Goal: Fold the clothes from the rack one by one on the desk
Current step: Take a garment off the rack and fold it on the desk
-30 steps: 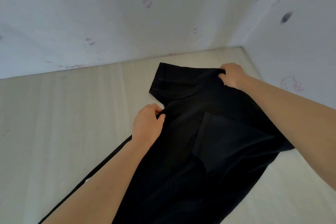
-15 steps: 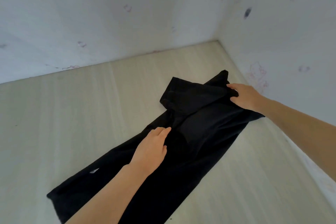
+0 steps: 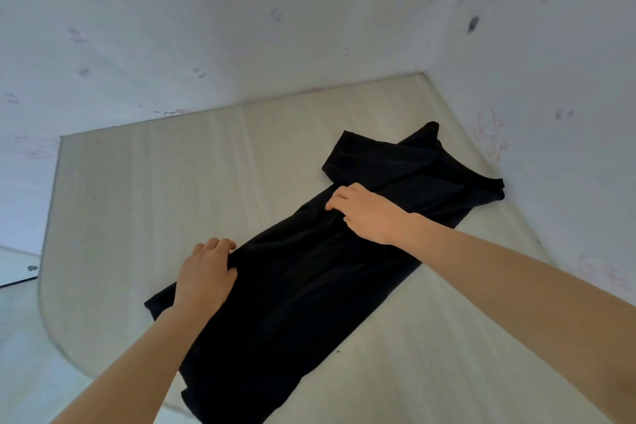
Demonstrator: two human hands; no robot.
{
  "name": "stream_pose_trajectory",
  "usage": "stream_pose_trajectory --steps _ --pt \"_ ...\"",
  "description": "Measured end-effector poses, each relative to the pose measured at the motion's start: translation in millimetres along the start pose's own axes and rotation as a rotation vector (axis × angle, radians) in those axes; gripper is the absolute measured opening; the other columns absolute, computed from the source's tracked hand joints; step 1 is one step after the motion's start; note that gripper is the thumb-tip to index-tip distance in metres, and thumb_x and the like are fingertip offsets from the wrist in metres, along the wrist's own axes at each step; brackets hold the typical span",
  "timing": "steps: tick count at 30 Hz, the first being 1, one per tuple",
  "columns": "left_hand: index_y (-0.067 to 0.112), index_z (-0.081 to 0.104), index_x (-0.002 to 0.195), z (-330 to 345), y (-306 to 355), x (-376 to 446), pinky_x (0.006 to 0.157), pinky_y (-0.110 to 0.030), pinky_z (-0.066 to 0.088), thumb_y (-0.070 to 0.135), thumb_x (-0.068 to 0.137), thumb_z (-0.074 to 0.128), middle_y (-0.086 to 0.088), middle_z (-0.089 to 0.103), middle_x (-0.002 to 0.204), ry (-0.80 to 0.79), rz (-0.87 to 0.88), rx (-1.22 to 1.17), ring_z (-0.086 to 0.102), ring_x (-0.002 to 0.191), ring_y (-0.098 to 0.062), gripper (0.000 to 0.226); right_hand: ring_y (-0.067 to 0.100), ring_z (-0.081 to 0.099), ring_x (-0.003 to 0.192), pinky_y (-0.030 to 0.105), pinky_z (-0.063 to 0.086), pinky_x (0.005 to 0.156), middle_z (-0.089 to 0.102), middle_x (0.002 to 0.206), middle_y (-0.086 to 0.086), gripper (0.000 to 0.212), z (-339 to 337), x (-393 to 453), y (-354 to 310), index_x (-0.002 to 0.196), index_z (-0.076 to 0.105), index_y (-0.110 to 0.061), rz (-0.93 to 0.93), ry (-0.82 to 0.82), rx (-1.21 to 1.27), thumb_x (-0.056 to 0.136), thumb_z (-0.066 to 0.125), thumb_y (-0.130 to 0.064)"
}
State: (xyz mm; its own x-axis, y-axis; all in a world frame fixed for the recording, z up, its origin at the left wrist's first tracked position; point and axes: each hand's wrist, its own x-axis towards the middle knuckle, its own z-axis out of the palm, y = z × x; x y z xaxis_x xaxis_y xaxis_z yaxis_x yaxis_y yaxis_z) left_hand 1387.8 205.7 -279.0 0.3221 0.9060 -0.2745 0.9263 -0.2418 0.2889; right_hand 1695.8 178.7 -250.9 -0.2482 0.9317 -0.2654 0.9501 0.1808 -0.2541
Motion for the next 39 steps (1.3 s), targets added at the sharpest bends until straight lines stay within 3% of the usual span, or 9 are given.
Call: stream_pose_trajectory --steps 4,7,13,17,20,24,30,34,39 --pt "0.016 0.061 0.097 -7.7 -22.8 -13.6 0.068 -0.029 0.043 0.01 0.089 0.055 0.003 0.059 0.094 0.062 -0.025 0.008 0.054 0.084 -0.018 0.011 0.022 0.044 0.113 0.033 0.046 0.088 0.051 0.127 0.003 0.035 8.4 8.4 -5.9 0.128 0.051 -0.017 -0.014 -0.025 -0.223 0.094 0.051 -0.008" --pt "0.014 0.061 0.089 -14.8 -28.7 -25.5 0.06 -0.03 0.042 0.005 0.087 0.059 0.004 0.054 0.084 0.138 0.025 -0.027 0.053 0.071 -0.02 0.009 0.018 0.046 0.1 0.027 0.04 0.077 0.056 0.11 0.001 0.019 2.0 6.7 -5.7 0.112 0.055 -0.016 0.011 0.009 -0.285 0.095 0.05 -0.011" --pt "0.012 0.061 0.076 -25.6 -17.1 -57.1 0.053 -0.028 0.035 -0.007 0.072 0.068 0.001 0.053 0.07 0.266 0.268 0.005 0.052 0.058 -0.021 0.02 0.014 0.046 0.087 0.026 0.04 0.07 0.057 0.099 -0.003 0.02 -12.9 -14.4 1.2 0.104 0.058 -0.019 0.044 0.167 -0.316 0.089 0.059 -0.006" --pt "0.019 0.062 0.085 -9.2 -8.0 -81.5 0.054 -0.026 0.037 0.0 0.077 0.067 0.005 0.056 0.081 0.011 0.375 0.155 0.057 0.064 -0.018 0.021 0.014 0.048 0.084 0.027 0.045 0.068 0.057 0.097 -0.003 0.015 -3.9 -42.9 3.9 0.1 0.06 -0.019 0.072 0.176 -0.286 0.089 0.061 -0.008" --pt "0.021 0.06 0.102 5.7 -2.2 -93.8 0.068 -0.026 0.042 0.008 0.091 0.049 0.005 0.052 0.107 -0.325 0.273 0.247 0.058 0.088 -0.017 0.02 0.016 0.049 0.097 0.029 0.048 0.079 0.054 0.11 -0.001 0.018 13.8 -62.6 3.8 0.11 0.06 -0.019 0.075 -0.034 -0.243 0.097 0.049 -0.014" --pt "0.017 0.059 0.091 6.0 21.9 -84.4 0.064 -0.026 0.042 0.016 0.094 0.046 0.003 0.053 0.098 -0.287 0.216 0.179 0.057 0.08 -0.016 0.013 0.015 0.056 0.098 0.032 0.051 0.087 0.055 0.116 0.0 0.027 18.4 -74.3 9.0 0.117 0.063 -0.017 0.179 -0.009 -0.027 0.1 0.042 -0.016" --pt "0.019 0.065 0.109 4.7 90.0 -24.5 0.072 -0.01 0.042 0.015 0.094 0.051 0.009 0.061 0.097 -0.232 0.157 -0.341 0.058 0.078 -0.005 0.021 0.018 0.056 0.096 0.033 0.049 0.087 0.057 0.11 0.004 0.025 -12.5 -71.5 49.7 0.114 0.062 -0.013 0.319 0.167 0.037 0.099 0.042 -0.015" --pt "0.014 0.064 0.116 5.4 141.0 23.2 0.091 -0.029 0.053 0.017 0.093 0.055 0.004 0.067 0.103 -0.266 -0.027 -0.72 0.064 0.095 -0.013 0.025 0.025 0.056 0.102 0.035 0.047 0.093 0.056 0.116 0.008 0.027 -34.9 -46.2 91.3 0.118 0.061 -0.01 0.414 0.188 0.033 0.098 0.043 -0.018" --pt "0.004 0.058 0.12 15.3 181.0 69.0 0.087 -0.03 0.056 0.015 0.092 0.063 -0.011 0.067 0.102 -0.315 -0.399 -1.242 0.068 0.093 -0.019 0.031 0.031 0.056 0.107 0.034 0.045 0.089 0.059 0.119 0.014 0.034 -47.2 4.8 127.5 0.124 0.056 -0.003 0.515 0.146 0.134 0.099 0.041 -0.02"
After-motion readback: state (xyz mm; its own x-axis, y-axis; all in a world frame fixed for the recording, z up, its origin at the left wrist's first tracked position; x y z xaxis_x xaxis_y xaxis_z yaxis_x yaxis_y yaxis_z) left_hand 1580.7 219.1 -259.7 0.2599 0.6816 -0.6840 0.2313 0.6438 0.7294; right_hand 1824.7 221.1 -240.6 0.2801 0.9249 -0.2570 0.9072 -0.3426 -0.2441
